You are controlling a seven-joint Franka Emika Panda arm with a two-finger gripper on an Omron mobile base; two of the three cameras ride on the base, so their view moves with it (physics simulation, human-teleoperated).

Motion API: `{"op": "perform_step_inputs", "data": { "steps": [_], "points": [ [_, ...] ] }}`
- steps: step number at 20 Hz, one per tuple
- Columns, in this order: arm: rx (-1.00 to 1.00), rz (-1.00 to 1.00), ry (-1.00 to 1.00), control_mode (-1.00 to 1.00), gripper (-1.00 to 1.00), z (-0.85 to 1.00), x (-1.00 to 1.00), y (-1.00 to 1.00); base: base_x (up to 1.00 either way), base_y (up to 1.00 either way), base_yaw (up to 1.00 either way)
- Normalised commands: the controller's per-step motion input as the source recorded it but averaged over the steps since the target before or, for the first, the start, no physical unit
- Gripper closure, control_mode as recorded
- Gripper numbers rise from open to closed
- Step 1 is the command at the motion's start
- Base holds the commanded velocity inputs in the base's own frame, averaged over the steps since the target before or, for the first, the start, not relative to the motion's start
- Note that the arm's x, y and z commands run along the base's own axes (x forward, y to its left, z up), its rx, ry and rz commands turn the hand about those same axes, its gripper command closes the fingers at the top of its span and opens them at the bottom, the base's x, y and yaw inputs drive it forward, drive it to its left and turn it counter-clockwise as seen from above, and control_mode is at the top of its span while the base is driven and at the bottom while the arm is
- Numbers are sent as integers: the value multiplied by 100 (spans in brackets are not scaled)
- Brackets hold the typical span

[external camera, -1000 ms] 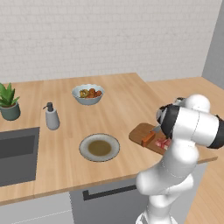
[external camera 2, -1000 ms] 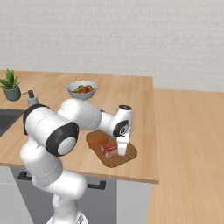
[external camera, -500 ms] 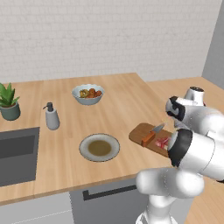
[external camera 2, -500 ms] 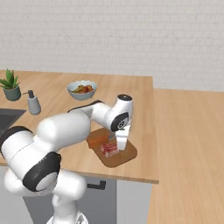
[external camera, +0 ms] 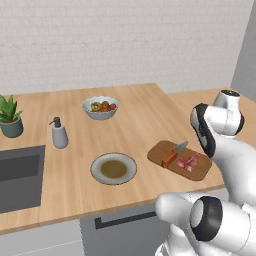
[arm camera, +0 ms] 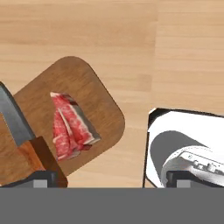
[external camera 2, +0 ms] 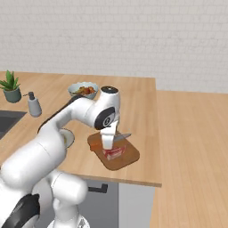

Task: Pick up the knife from the drawer and place it on the cutting board. Then place the meat from the plate to the cutting board.

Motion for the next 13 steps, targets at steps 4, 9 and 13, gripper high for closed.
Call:
{"op": "perform_step_inputs", "data": {
  "steps": [4, 9, 13],
  "points": [
    [-4, 0, -1, -100, -100, 68, -36, 73, 0, 0, 0],
    [-3, 0, -6, -100, -100, 68, -41, 65, 0, 0, 0],
    [-3, 0, -11, -100, -100, 75, -48, 58, 0, 0, 0]
  ]
}}
